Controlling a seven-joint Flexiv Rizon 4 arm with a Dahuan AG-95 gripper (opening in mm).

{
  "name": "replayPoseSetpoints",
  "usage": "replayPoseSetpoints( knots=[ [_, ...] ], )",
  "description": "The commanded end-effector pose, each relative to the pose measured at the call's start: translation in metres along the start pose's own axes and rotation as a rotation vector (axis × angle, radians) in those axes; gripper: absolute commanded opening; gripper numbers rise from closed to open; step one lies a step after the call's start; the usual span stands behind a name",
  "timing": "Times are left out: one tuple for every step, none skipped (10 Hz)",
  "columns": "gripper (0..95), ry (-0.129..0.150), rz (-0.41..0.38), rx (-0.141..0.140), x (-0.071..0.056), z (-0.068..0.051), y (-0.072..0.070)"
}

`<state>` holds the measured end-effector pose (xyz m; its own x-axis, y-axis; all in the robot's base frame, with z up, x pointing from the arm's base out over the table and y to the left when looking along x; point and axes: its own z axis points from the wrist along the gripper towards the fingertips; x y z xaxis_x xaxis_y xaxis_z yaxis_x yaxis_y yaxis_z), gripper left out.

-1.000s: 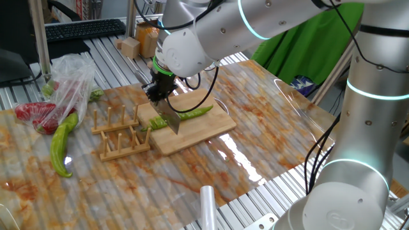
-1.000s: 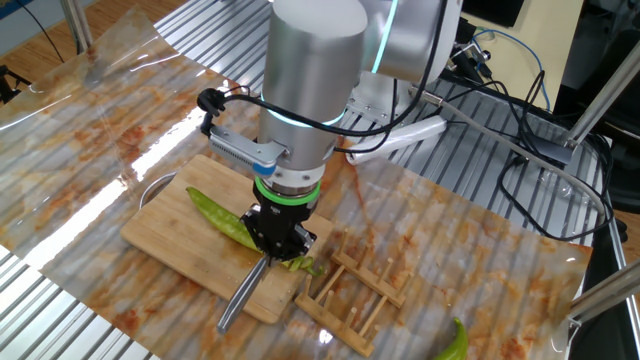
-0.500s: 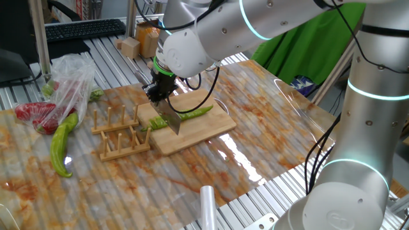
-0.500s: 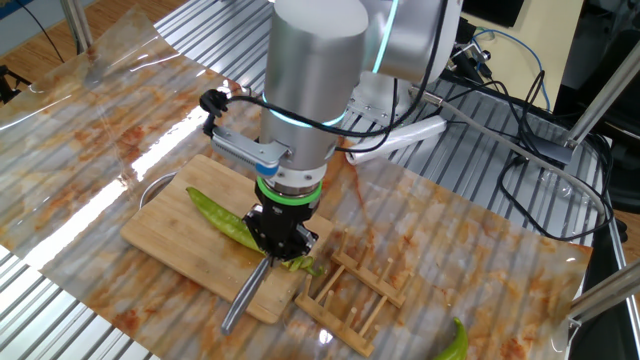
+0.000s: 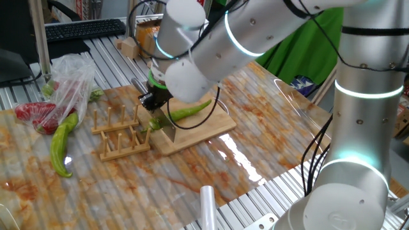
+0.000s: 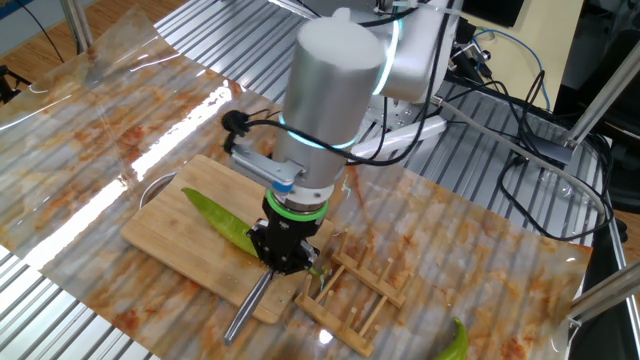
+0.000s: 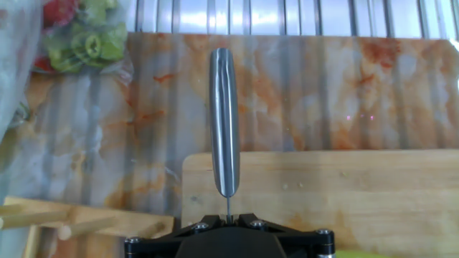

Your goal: Chop the chili peppers

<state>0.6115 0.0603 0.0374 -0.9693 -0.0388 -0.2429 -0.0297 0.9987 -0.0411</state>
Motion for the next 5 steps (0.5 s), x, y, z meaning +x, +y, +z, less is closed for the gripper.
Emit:
replayPoseSetpoints(
  knots=[
    [0.0, 0.015, 0.011, -0.025, 0.0027, 0.0079, -0.0001],
    [0.0, 0.015, 0.015, -0.037, 0.0024, 0.0058, -0.0004],
    [0.0, 0.013, 0.019, -0.048, 0.0021, 0.0047, 0.0003],
    [0.0, 0.011, 0.015, -0.037, 0.0011, 0.006, 0.0002],
    [0.0, 0.007, 0.013, -0.034, -0.002, 0.0115, -0.0003]
  ],
)
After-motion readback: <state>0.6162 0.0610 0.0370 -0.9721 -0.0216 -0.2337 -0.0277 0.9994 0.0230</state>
